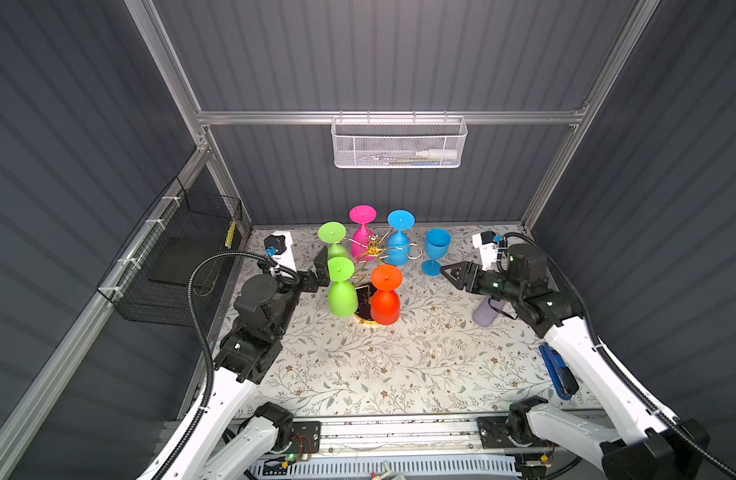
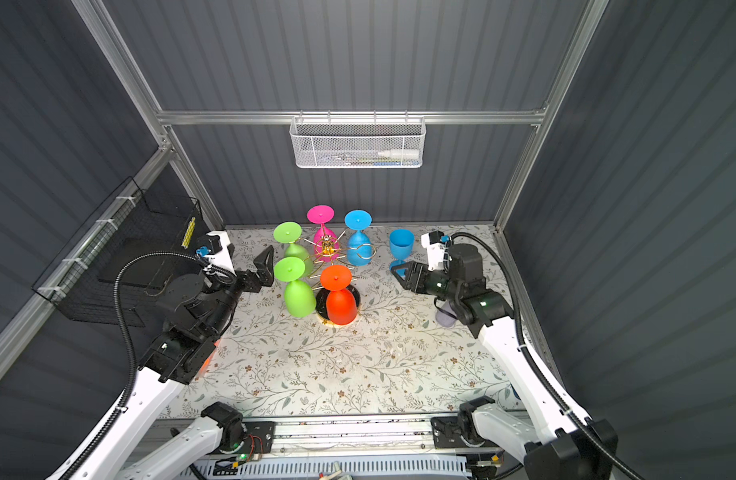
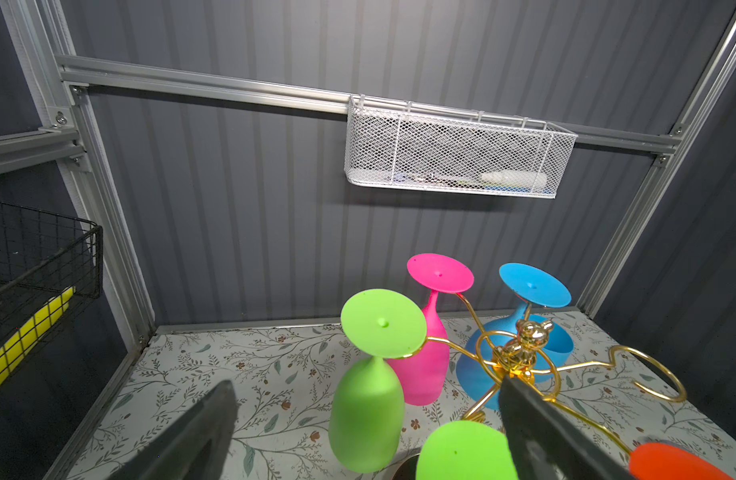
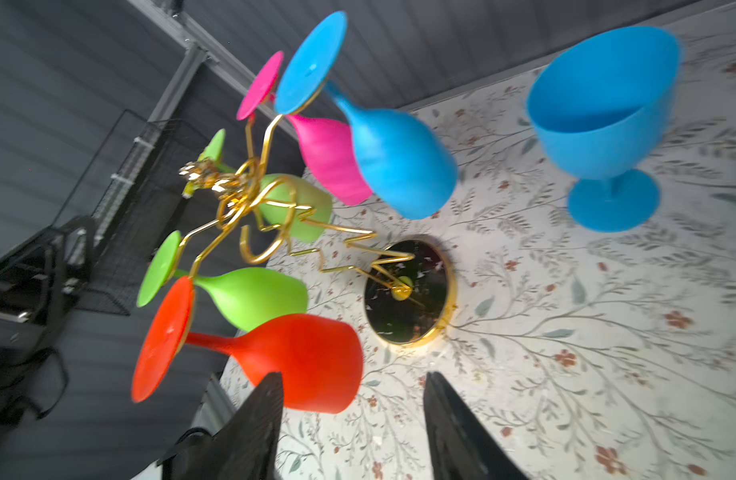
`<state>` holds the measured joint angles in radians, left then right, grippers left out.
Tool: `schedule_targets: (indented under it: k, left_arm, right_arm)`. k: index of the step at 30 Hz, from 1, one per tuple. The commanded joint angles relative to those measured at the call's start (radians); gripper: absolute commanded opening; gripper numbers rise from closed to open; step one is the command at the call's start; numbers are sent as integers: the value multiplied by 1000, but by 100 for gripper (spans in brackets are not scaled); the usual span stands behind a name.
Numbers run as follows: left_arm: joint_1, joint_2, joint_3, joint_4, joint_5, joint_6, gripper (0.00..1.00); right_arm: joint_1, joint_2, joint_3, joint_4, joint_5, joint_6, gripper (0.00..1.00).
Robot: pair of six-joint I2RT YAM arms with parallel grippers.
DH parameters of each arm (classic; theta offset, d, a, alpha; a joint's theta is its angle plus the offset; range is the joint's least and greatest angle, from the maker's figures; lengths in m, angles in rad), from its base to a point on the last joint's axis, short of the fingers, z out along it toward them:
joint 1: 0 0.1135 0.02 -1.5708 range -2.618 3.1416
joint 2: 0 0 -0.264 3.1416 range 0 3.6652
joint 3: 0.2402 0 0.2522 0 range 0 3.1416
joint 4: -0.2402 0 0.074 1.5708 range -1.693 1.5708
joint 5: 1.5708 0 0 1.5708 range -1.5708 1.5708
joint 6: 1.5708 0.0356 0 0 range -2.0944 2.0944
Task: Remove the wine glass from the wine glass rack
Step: 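Move the right gripper to the red glass stem on the rack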
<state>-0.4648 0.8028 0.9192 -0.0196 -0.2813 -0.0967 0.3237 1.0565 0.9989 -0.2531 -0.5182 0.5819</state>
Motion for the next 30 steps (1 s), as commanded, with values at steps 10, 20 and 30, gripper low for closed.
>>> schedule_targets:
  k: [10, 20, 30]
  left_arm:
    - [5, -29, 22, -5, -13, 11, 100]
    - [5, -44, 20, -12, -10, 9, 100]
    - [5, -47, 14, -11, -6, 6, 100]
  right_arm:
    - [170, 117, 12, 260, -63, 201, 53]
    - [239, 156, 46, 302, -57, 227, 50]
    - [279, 196, 74, 307, -46, 239, 47]
